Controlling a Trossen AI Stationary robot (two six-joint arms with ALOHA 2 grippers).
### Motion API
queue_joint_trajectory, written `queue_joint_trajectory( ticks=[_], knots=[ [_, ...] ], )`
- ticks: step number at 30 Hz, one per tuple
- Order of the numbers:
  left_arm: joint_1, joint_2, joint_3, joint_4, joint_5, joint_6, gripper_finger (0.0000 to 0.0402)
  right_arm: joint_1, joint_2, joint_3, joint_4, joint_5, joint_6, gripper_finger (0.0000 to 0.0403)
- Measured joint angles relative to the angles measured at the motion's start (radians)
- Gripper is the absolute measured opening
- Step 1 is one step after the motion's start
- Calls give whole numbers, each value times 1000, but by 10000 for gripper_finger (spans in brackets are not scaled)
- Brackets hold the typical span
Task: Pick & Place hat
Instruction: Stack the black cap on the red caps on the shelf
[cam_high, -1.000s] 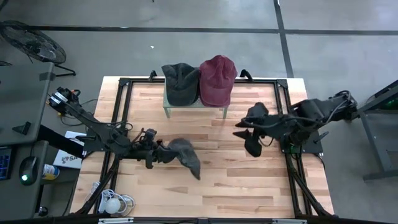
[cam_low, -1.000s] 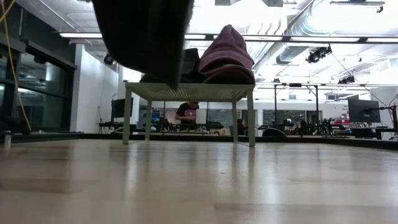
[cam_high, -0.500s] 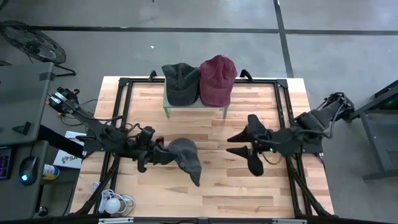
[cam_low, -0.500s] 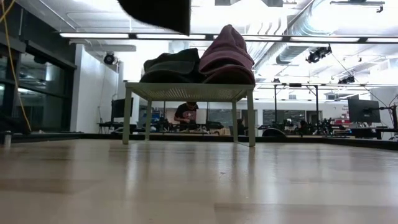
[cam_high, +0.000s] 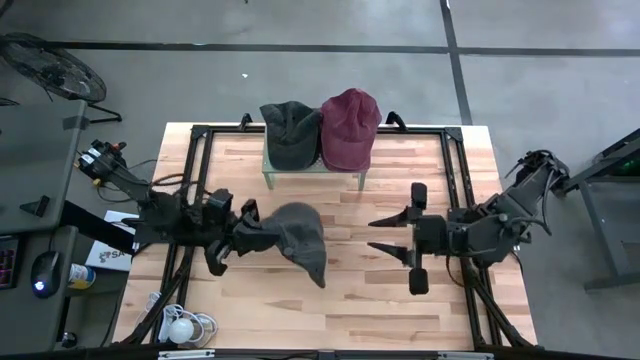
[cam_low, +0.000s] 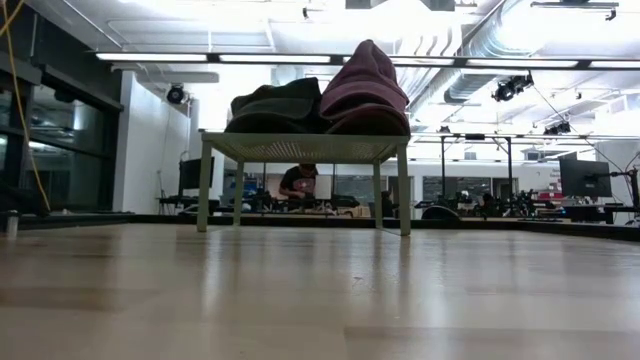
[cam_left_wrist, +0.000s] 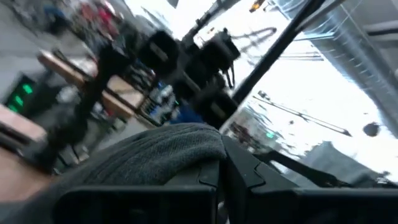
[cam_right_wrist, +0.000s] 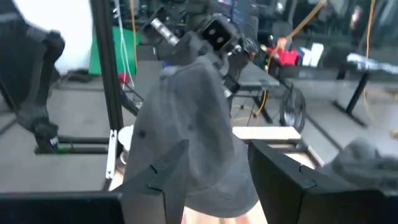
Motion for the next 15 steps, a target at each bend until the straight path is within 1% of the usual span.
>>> queue_joint_trajectory(
  ticks=[5, 8, 11, 15],
  knots=[
    [1, 0, 57, -3, -102, 165, 0, -10, 36, 0, 79, -31, -187, 156],
    [33, 5, 82, -3, -159, 240, 0, -32, 71, 0, 121, -31, -287, 156],
    [80, 8, 99, -6, -156, 277, 0, -63, 100, 0, 166, -7, -364, 156],
    [157, 16, 106, -2, -126, 281, 0, -102, 120, 0, 218, 50, -389, 156]
  ],
)
